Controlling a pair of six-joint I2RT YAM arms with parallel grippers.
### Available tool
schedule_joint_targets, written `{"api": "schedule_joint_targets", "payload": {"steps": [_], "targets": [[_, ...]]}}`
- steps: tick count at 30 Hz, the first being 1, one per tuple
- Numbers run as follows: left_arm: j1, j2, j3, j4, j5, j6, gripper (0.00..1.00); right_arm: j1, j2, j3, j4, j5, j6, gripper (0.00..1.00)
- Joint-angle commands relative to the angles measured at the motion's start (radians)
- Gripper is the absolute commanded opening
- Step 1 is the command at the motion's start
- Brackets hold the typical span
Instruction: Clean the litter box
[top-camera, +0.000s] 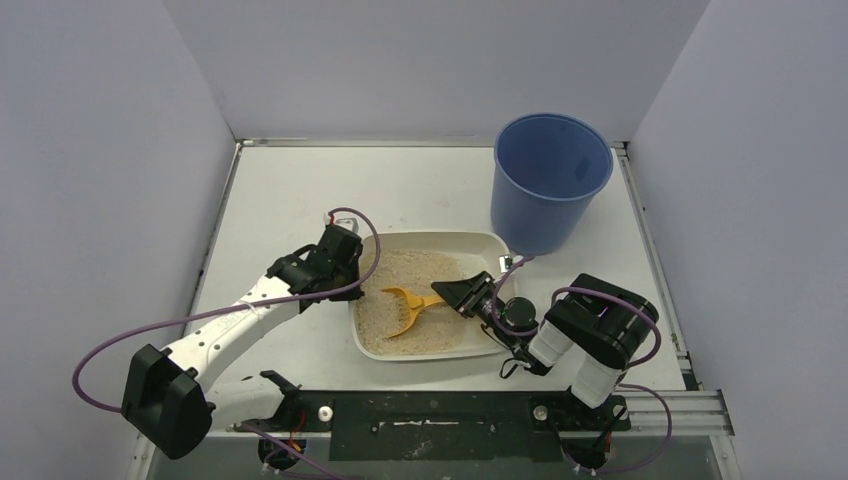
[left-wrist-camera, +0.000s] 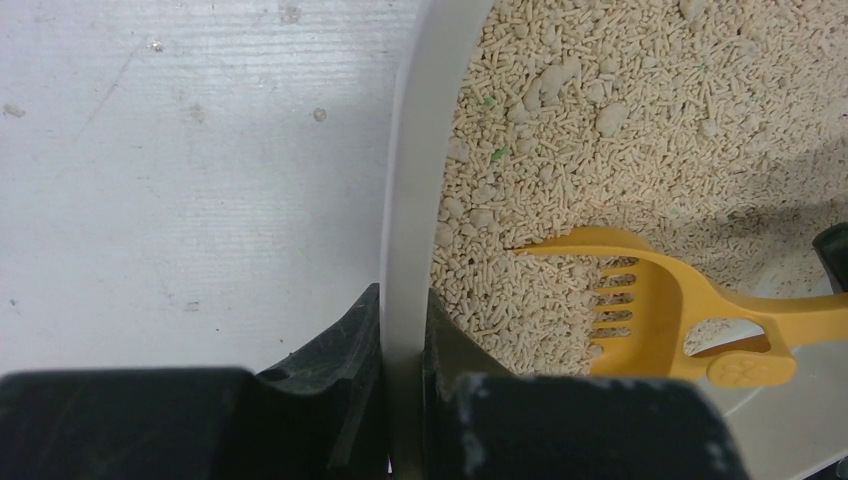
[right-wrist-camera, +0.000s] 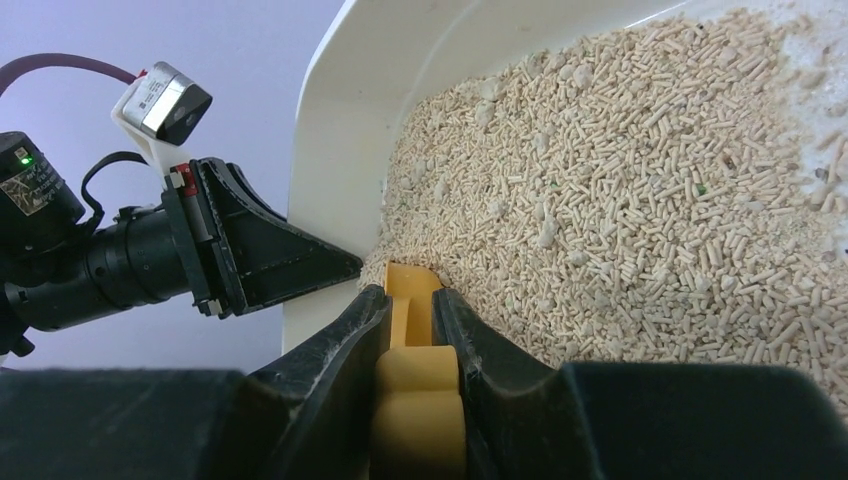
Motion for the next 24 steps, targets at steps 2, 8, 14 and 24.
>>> {"api": "schedule_joint_targets", "payload": {"steps": [2, 8, 14, 24], "targets": [[-0.027, -0.031, 0.035, 0.153, 0.117, -0.103, 0.00, 0.020, -0.007, 0.018, 0.235, 0.016, 0.020, 0.00], [-0.004, -0.017, 0.006, 0.124, 0.087, -0.127, 0.00, 0.018, -0.060, -0.030, 0.235, 0.034, 0.043, 0.00], [0.096, -0.037, -0.048, 0.133, 0.141, -0.103, 0.00, 0.008, -0.122, -0.101, 0.235, 0.053, 0.066, 0.00], [0.143, -0.026, -0.110, 0.185, 0.218, -0.050, 0.00, -0.077, -0.253, -0.205, 0.235, 0.053, 0.117, 0.00]]}}
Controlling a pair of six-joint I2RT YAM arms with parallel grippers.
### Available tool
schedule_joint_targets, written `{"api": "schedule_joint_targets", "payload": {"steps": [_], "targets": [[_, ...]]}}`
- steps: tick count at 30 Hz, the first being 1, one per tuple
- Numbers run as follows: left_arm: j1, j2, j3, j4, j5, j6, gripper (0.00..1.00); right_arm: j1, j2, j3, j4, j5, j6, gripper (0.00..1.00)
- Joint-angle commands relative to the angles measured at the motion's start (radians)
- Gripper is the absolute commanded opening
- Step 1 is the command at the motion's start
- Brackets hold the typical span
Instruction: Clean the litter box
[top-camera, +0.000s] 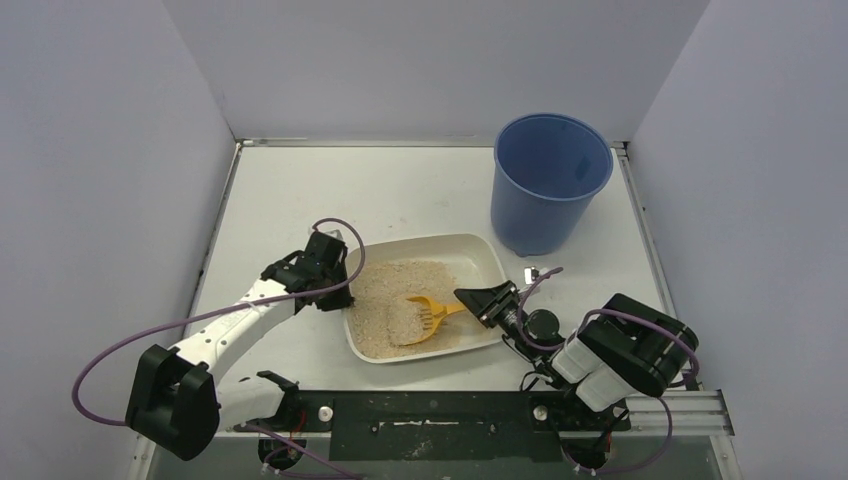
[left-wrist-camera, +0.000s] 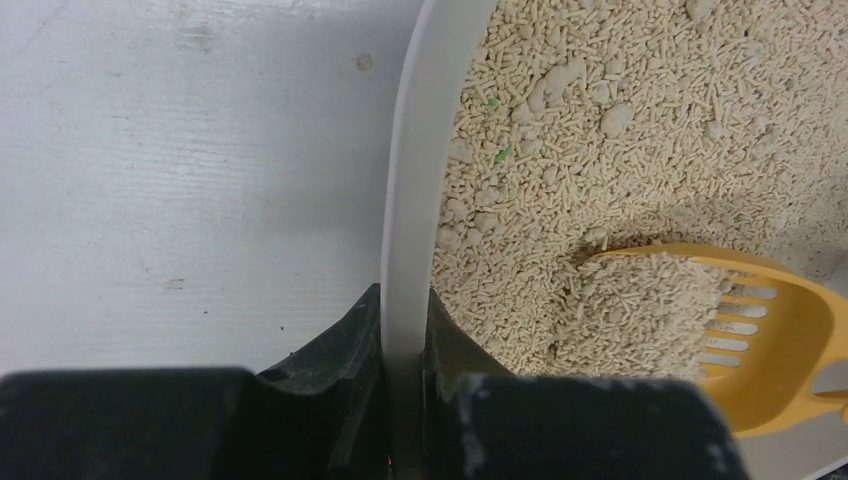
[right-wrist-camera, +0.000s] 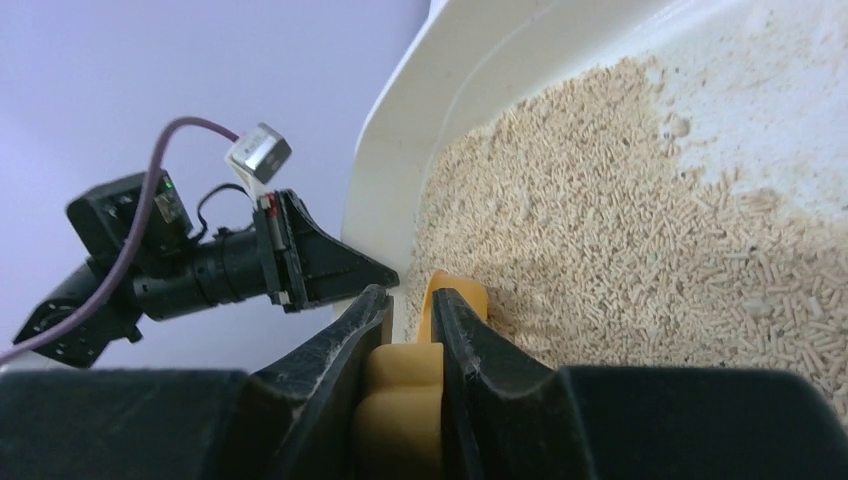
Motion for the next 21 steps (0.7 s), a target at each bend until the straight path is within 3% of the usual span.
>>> {"api": "schedule_joint_targets", "payload": {"steps": [1, 9, 16, 21], "targets": [[0.008, -0.027, -0.008, 0.171, 0.093, 0.000, 0.00, -0.045, -0.073, -0.040, 0.287, 0.021, 0.048, 0.00], [0.008, 0.016, -0.065, 0.229, 0.124, 0.002, 0.00, -0.119, -0.144, -0.070, 0.287, 0.007, 0.087, 0.00], [0.008, 0.038, -0.070, 0.260, 0.126, 0.002, 0.22, -0.155, -0.208, -0.079, 0.256, -0.027, 0.112, 0.00], [0.008, 0.043, -0.057, 0.261, 0.127, 0.000, 0.43, -0.177, -0.272, -0.111, 0.219, -0.006, 0.149, 0.00]]}}
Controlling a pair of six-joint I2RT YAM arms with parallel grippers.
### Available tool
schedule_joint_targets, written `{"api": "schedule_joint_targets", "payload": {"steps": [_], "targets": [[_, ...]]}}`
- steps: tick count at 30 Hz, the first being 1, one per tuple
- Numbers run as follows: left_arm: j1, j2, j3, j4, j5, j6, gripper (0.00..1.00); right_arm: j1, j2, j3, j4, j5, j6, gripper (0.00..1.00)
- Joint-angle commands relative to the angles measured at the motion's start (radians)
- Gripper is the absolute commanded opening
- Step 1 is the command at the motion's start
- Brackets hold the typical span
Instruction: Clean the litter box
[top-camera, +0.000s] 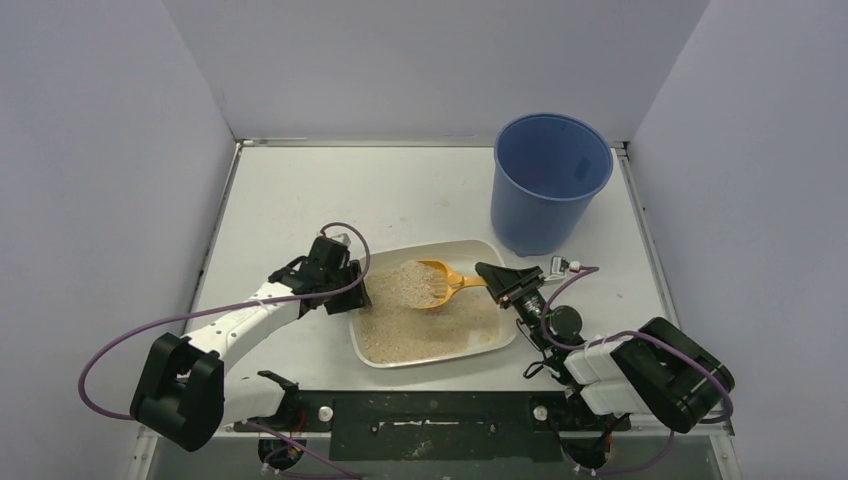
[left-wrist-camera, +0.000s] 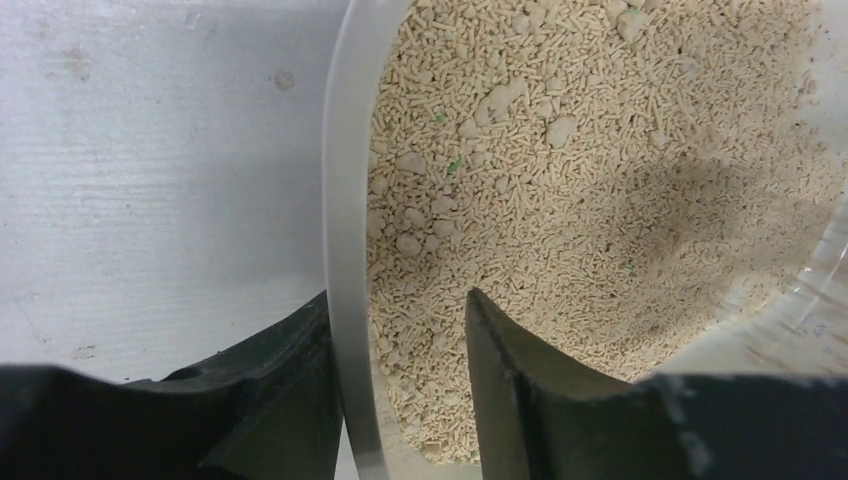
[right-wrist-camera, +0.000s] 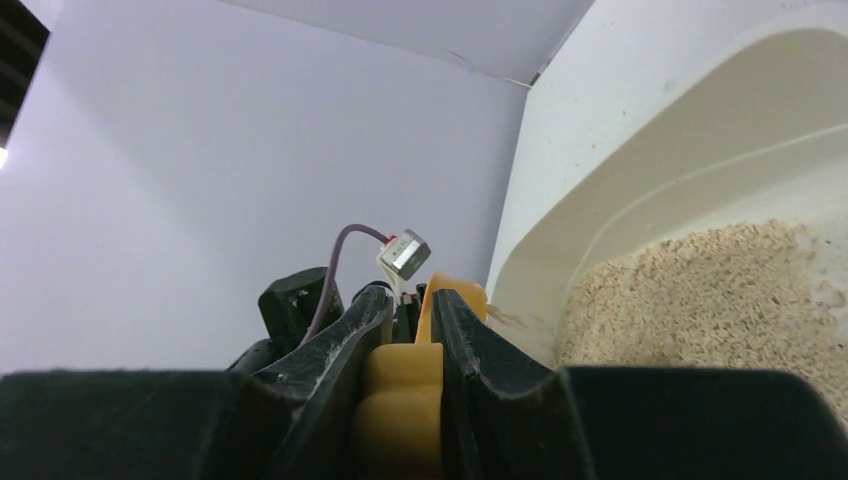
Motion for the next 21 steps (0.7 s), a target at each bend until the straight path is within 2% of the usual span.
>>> {"api": "schedule_joint_targets", "payload": {"steps": [1, 3, 6, 11, 14, 16, 17, 21], "targets": [[0.002, -0.002, 0.043, 0.077, 0.029, 0.003, 0.45, -0.017, -0.083, -0.093, 0.213, -0.020, 0.056, 0.00], [0.002, -0.002, 0.063, 0.070, 0.030, 0.008, 0.50, -0.015, -0.128, -0.086, 0.165, -0.052, 0.051, 0.00], [0.002, 0.001, 0.099, 0.055, 0.043, 0.019, 0.56, -0.057, -0.234, -0.139, 0.062, 0.004, 0.072, 0.00], [0.003, -0.015, 0.154, 0.016, 0.041, 0.033, 0.68, -0.076, -0.430, -0.123, -0.099, -0.044, 0.060, 0.00], [0.006, -0.029, 0.179, 0.005, 0.040, 0.040, 0.80, -0.127, -0.558, -0.148, -0.260, -0.014, 0.099, 0.00], [0.008, -0.038, 0.194, -0.009, 0.043, 0.044, 0.93, -0.119, -0.604, -0.115, -0.311, -0.059, 0.069, 0.00], [0.009, -0.043, 0.199, -0.015, 0.042, 0.048, 0.97, -0.118, -0.619, -0.113, -0.316, -0.070, 0.065, 0.00], [0.009, -0.049, 0.217, -0.023, 0.032, 0.058, 0.97, -0.148, -0.666, -0.141, -0.374, -0.043, 0.120, 0.00]]}}
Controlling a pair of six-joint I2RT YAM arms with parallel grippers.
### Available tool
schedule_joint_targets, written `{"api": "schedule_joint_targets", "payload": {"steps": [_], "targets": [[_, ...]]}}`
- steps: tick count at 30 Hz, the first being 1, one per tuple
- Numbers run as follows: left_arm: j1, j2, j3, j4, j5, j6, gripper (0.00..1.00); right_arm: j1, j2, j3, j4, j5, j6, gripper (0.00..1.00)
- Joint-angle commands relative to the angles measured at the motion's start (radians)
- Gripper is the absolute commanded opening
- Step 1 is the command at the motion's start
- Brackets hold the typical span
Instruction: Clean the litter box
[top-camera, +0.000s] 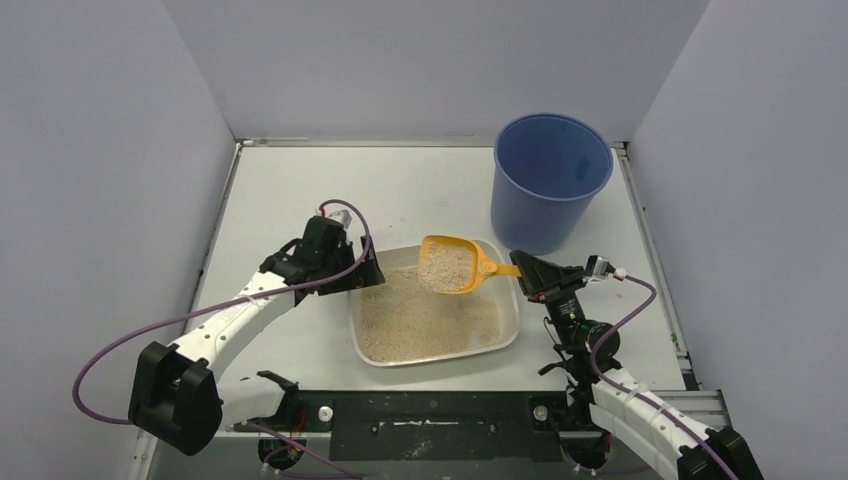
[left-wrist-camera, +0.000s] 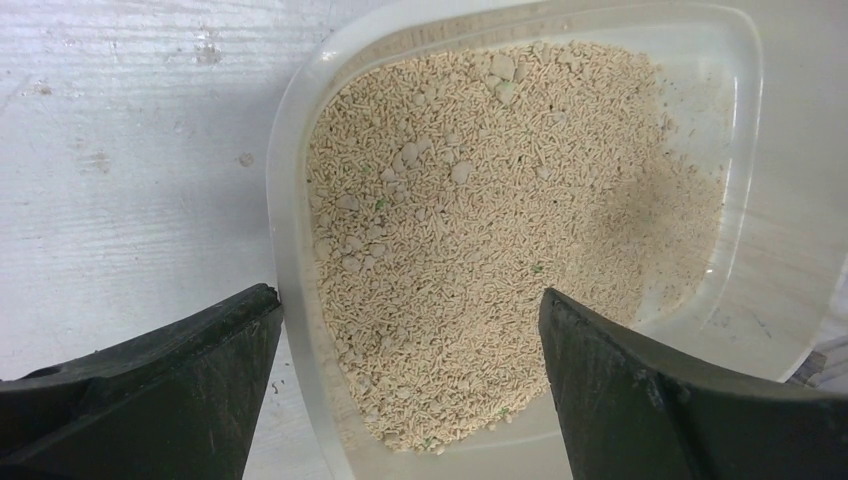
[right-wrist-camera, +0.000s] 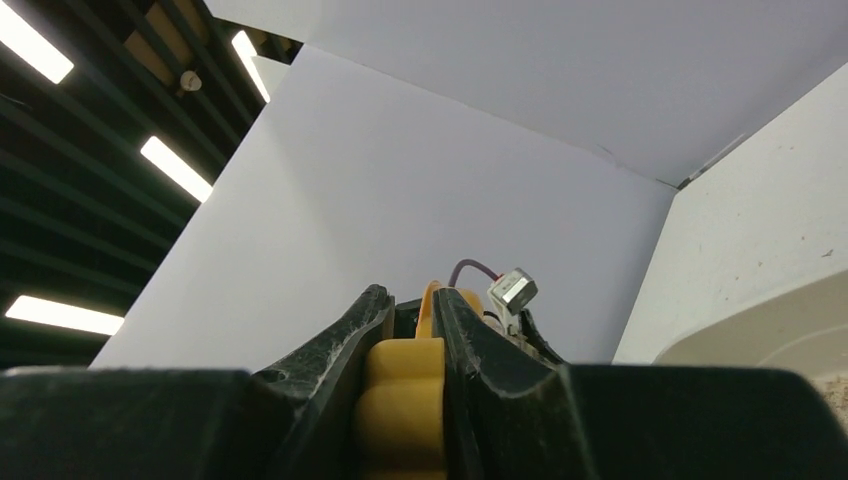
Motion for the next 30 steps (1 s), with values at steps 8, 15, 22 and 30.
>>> {"api": "schedule_joint_targets", "payload": {"steps": [8, 15, 22, 30], "targets": [[0.004, -0.049, 0.084, -0.008, -0.005, 0.049, 0.97, -0.023, 0.024, -0.114, -0.047, -0.070, 0.050, 0.00], [0.004, -0.085, 0.088, -0.030, -0.036, 0.074, 0.97, -0.018, 0.031, -0.098, -0.121, -0.087, 0.090, 0.00], [0.005, -0.090, 0.081, -0.033, -0.037, 0.087, 0.97, -0.018, -0.012, -0.042, -0.310, -0.106, 0.100, 0.00], [0.005, -0.096, 0.075, -0.033, -0.044, 0.099, 0.97, 0.004, 0.013, -0.017, -0.303, -0.137, 0.099, 0.00]]}}
